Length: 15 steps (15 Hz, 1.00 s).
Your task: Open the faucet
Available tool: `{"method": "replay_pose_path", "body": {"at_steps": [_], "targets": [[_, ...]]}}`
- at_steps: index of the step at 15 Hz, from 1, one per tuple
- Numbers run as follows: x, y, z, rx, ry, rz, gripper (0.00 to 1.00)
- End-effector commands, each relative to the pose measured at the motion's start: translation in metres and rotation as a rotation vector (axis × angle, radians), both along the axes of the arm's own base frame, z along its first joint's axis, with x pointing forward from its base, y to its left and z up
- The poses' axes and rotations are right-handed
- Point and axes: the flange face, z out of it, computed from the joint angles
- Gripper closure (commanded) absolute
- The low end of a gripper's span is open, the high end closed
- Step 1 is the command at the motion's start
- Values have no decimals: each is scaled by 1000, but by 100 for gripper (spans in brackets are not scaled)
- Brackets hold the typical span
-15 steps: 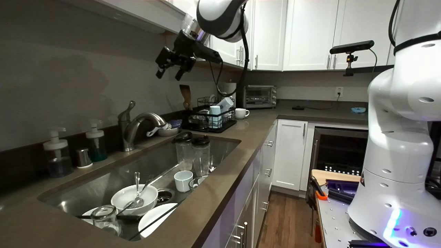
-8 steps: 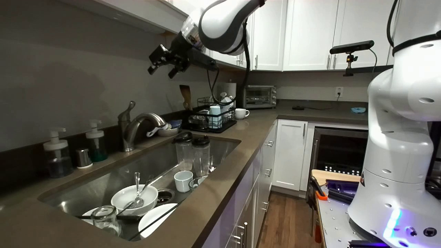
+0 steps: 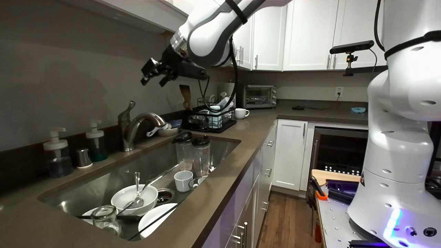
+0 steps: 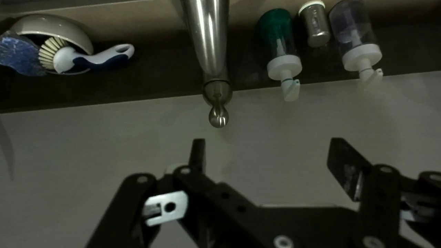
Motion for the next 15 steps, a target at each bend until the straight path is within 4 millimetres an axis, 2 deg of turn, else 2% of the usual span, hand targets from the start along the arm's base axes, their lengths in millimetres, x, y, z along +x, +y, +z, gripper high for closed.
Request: {"method": "replay_pose_path", "body": {"at_steps": [1,4,9,12,13,15], "targets": [[32,-5,4,-37,-31,4,40],[53,2,-2,-48,-29,12,61],[81,23,-27,-53,-4,32,93],[92,26,-42,-67,7,28,98],[95,22,-45,-80,8,16,100],[102,13,-49,-96,11,-8,98]]}}
